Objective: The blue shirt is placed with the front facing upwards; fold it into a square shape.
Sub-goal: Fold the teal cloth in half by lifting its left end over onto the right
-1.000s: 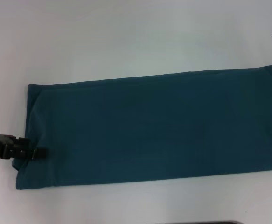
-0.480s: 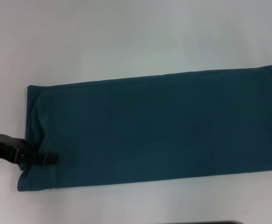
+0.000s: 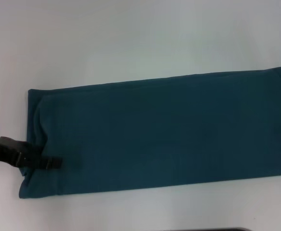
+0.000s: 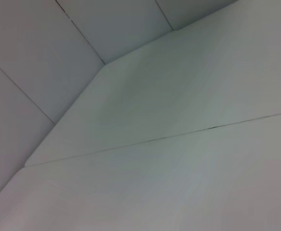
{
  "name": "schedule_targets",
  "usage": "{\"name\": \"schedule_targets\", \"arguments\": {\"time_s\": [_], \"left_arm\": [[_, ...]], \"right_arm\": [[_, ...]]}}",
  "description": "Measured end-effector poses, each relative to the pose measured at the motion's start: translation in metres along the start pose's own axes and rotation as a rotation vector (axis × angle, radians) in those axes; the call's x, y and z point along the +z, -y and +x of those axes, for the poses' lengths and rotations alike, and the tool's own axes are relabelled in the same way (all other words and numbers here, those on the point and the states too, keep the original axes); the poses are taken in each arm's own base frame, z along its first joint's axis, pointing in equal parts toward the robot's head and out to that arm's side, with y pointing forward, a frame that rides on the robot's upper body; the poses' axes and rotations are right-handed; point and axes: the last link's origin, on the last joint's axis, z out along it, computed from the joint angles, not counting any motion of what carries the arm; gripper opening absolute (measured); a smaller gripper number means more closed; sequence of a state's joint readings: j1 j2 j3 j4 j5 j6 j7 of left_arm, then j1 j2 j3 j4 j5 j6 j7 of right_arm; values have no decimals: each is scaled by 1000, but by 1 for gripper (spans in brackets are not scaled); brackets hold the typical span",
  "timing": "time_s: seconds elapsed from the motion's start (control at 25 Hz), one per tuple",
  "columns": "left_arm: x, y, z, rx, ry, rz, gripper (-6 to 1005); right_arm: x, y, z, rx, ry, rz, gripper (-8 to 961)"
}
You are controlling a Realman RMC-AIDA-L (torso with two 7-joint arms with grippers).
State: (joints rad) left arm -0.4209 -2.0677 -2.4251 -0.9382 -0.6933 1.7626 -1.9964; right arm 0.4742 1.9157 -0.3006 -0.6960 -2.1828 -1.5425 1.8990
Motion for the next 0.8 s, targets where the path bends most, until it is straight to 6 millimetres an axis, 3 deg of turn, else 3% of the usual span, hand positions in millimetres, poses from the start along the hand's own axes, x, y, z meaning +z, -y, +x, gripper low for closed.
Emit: {"name": "schedule_targets", "arguments": {"time_s": [0.4,0.8], "left_arm": [[-12,11,13,11,-50,100,906],[-21,6,28,19,-94,139,905]], "right_arm": [[2,-1,-2,-4,1,-5,942],[4,-2,-6,-4,19,-9,944]]}}
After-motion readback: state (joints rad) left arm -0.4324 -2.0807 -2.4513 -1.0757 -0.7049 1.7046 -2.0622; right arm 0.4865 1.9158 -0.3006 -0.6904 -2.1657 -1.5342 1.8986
